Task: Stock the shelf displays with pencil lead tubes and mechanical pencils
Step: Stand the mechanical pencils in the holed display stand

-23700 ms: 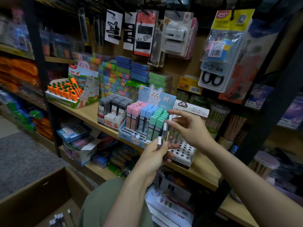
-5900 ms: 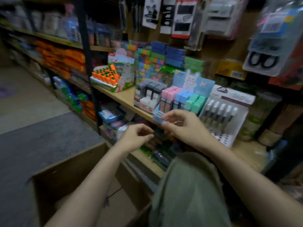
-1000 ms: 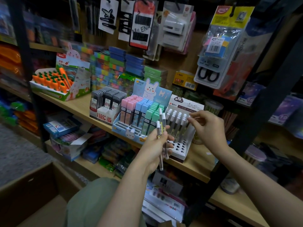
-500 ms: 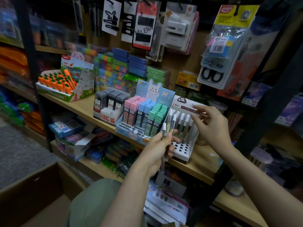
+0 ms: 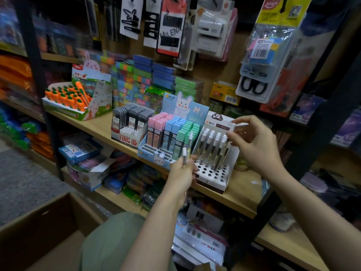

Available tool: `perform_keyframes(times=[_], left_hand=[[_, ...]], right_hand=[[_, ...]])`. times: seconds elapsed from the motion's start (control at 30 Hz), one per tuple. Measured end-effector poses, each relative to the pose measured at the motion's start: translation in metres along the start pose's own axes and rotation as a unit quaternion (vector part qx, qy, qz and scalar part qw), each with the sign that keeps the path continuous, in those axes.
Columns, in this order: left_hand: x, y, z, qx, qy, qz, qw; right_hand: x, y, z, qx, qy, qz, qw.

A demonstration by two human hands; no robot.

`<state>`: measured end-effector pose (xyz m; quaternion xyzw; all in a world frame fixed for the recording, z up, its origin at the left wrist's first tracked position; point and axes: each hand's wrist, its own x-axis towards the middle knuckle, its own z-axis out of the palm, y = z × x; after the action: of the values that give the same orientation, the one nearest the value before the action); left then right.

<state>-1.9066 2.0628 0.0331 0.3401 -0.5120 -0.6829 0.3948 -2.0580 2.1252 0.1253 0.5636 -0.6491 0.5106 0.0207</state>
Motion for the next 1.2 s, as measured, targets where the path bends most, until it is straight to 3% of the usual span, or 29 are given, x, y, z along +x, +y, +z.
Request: perform_keyframes(times=[0.27,0.6,0.97,1.2], left_hand=[[0.003,0.0,0.002,-0.056,-0.023,0.006,0.998],[0.007,-0.005,0.004,-0.035,-0.018,-0.005,0.999],[0.009,-0.009,0.006,0.014,-0.002,-0.013,1.0],[0.011,-0.01,0.008,-0.029,0.006,-0.025,0.999]], right_hand=[[-0.016,0.025,-0.001,-0.041,0.024,-0.059,0.997],[-0.019,0.034,-0.001,-0.022,0.005,-0.047,0.999],[-0.013,0.039,0.002,-0.002,0.038,-0.041,0.998],[-0.02,0.044,0.003,-0.02,0.032,-0.055,0.998]])
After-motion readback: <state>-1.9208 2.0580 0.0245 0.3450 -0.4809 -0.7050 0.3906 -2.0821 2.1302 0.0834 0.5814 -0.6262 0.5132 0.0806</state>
